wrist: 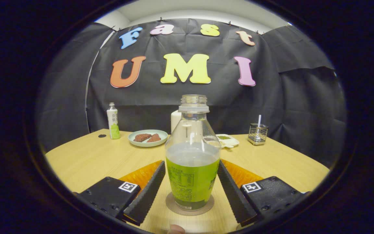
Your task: Take the bottle from table, then pour the juice into the cup, finally place the bottle on the coaster
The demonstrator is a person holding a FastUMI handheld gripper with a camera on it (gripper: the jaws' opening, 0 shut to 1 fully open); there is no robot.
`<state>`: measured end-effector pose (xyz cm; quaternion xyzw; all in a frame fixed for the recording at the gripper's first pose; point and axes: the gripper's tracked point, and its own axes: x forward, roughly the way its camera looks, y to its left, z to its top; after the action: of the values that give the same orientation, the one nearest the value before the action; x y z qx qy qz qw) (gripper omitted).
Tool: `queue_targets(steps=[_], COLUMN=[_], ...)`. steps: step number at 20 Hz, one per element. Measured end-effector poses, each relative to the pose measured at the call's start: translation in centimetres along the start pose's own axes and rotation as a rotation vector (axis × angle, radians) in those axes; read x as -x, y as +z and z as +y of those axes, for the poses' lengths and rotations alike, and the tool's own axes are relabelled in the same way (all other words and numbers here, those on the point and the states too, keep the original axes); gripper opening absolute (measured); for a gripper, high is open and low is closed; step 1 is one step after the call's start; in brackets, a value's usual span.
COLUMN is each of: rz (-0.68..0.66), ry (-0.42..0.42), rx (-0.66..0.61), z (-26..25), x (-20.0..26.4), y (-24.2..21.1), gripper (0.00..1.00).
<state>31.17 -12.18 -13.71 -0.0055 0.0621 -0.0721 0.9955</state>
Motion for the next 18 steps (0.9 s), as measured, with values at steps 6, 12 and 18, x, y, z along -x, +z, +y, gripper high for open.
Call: queue_targets(steps=[6,12,18], rz=[-0.010,-0.048,-0.084], ry=[0.034,0.039,0.037], rx=[0.007,0.000,0.015], z=[0.2,0.2,-0.2], x=[2.2,5.7,11.7], y=[2.4,7.1,12.4], gripper=[1.00,1.00,1.00])
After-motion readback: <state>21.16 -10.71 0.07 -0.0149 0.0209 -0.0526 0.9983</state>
